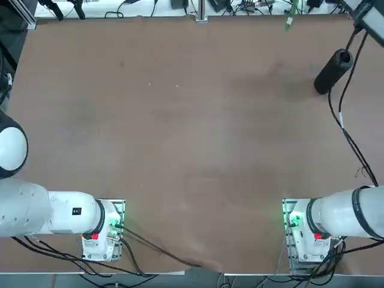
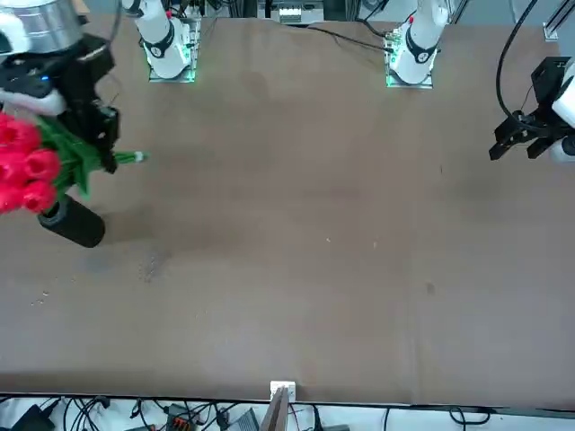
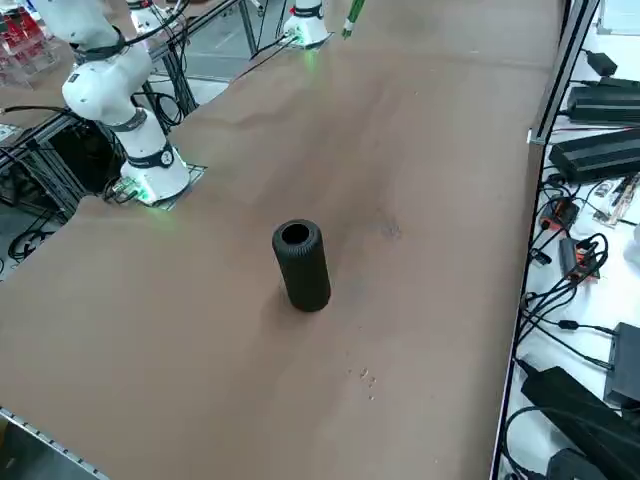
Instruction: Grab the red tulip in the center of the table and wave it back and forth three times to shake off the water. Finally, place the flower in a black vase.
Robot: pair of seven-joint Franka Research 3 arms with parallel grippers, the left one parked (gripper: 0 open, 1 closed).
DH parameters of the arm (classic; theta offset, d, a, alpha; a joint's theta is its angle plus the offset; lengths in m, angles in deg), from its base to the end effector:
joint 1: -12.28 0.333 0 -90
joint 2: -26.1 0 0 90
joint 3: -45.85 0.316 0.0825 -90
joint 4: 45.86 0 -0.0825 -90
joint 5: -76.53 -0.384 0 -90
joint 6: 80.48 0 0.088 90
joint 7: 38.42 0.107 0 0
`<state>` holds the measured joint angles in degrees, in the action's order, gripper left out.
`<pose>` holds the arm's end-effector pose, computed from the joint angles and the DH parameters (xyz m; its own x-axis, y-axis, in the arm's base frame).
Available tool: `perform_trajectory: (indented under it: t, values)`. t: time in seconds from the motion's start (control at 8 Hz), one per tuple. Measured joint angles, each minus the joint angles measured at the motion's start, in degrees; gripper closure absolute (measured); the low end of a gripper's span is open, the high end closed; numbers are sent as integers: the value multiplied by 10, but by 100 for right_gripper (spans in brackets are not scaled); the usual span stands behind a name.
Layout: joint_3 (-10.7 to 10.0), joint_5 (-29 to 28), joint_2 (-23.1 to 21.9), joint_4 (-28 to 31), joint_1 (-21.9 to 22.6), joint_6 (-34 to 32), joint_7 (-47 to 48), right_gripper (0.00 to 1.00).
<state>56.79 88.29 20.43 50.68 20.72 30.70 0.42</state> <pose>0.5275 0.1769 0.6631 0.8735 -0.2756 0.4013 -0.2848 -0.9578 -0.0380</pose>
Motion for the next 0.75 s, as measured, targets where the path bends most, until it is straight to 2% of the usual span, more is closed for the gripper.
perform_trajectory:
  t: [0.12,0.25,0.38,0.62,0.75]
  values:
    - [-6,7,0,0,-7,-7,3,89]
    - [-27,15,0,0,-21,-8,-18,89]
    - [-62,17,0,0,-38,1,-76,89]
    - [-157,15,3,0,-55,52,-207,89]
    - [-194,14,6,0,-59,75,-255,89]
